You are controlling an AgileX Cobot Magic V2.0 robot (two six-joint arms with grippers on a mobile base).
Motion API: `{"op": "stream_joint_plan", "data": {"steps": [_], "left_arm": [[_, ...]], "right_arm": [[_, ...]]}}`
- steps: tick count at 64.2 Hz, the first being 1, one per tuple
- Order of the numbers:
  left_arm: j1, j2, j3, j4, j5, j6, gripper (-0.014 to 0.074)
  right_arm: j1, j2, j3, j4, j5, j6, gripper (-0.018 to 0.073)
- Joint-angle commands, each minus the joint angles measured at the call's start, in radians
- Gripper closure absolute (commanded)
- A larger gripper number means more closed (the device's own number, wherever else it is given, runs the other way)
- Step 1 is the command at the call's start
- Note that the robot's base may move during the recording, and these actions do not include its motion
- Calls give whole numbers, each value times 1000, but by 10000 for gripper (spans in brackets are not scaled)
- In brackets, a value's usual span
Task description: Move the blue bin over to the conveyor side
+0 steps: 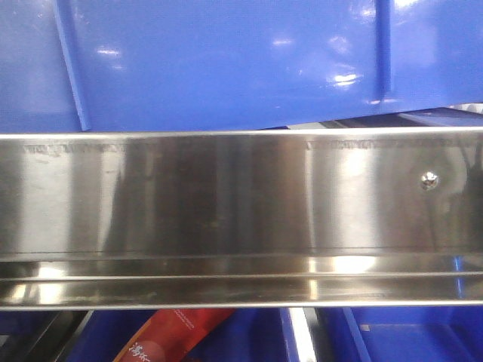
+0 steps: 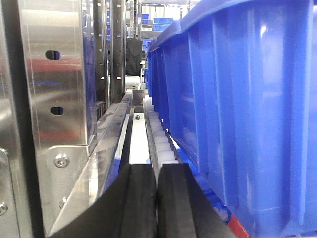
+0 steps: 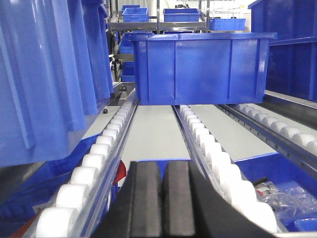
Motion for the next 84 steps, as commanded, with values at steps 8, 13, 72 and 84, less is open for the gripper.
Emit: {"op": "stream_joint_plan", "data": {"steps": [8, 13, 72, 84], "left_arm": [[-5, -3, -2, 2, -13, 2, 594], [-5, -3, -2, 2, -13, 2, 594], [-1, -3, -133, -139, -96, -2, 594], [-1, 47, -372, -127, 126, -2, 594]], "right_arm": [[1, -3, -1, 0, -19, -1, 641], [1, -3, -1, 0, -19, -1, 641], [1, -3, -24, -10, -558, -1, 641], [1, 13, -346, -10, -80, -1, 641]]}}
